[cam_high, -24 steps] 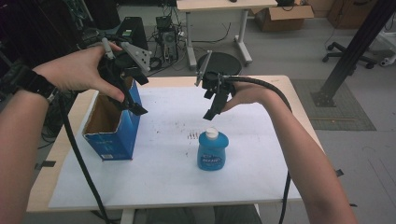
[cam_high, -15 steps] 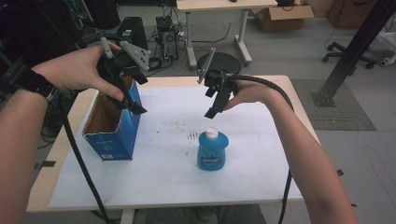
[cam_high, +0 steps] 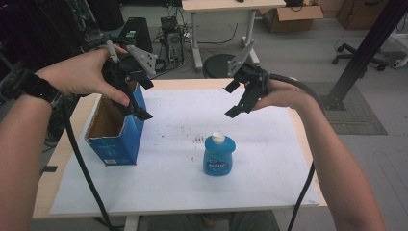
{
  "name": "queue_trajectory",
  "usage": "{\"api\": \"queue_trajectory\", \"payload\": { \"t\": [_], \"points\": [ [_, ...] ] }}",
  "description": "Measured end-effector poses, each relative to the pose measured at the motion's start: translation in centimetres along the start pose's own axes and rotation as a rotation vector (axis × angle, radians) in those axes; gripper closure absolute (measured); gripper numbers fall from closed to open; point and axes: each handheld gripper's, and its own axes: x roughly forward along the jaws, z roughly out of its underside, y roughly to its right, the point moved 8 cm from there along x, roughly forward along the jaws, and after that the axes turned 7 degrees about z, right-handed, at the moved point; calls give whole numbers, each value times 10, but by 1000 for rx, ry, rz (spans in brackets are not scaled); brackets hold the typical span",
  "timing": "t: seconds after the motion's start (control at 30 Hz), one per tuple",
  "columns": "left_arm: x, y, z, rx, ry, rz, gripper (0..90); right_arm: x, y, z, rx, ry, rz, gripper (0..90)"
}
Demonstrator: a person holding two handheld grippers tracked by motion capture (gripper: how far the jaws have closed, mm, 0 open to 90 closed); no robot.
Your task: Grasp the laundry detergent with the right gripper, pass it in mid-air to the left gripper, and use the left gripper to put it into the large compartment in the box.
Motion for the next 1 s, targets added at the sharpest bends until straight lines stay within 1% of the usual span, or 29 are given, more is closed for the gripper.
{"api": "queue_trajectory", "payload": {
  "t": [0.03,0.17,0.2,0.3,0.43,0.53,0.6,0.73,0.8,0.83,0.87,0.9,0.93,1.0],
  "points": [
    [1,0,-1,1,2,2,41,0,0,0,0,0,0,40],
    [5,2,-1,-1,1,3,41,-12,-6,12,4,54,5,36],
    [6,3,-1,0,-1,2,40,-15,-8,15,7,74,5,35],
    [11,6,-1,4,-3,13,41,-19,-14,23,11,107,-2,36],
    [16,8,-1,2,-4,12,41,-22,-24,35,1,162,-9,37],
    [19,9,-1,2,-3,13,41,-22,-28,42,6,185,-7,33],
    [20,11,0,3,-4,15,41,-20,-34,50,15,213,-12,28],
    [22,12,2,-5,-5,19,41,-16,-39,57,17,229,-17,26],
    [23,13,3,-5,-9,17,41,-11,-43,63,29,247,-21,24],
    [23,13,3,-5,-9,17,41,-11,-43,63,29,247,-21,24],
    [24,14,3,-6,-7,21,41,-7,-46,66,28,257,-24,25],
    [24,14,3,-6,-7,21,41,-7,-46,66,28,257,-24,25],
    [25,14,3,-6,-8,22,41,-2,-49,69,33,264,-29,24],
    [26,15,3,-6,-10,23,42,0,-50,71,35,266,-26,24]
  ]
}}
